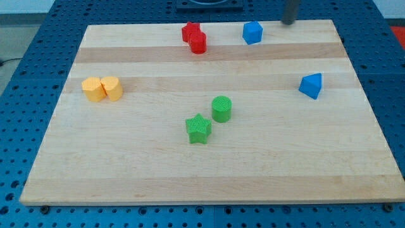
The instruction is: Push the blue cube vertically above the green circle
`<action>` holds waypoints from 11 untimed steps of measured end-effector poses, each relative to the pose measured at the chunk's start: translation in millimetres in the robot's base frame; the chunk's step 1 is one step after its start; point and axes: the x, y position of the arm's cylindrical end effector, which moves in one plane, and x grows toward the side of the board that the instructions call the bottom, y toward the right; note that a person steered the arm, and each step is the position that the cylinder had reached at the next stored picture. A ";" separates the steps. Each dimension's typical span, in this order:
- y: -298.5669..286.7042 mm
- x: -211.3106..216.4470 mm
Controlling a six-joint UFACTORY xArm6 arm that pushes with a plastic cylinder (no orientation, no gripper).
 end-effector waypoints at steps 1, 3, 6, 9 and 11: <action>-46.2 8.0; -35.5 26.4; -49.1 37.4; -96.0 116.1; -143.7 123.1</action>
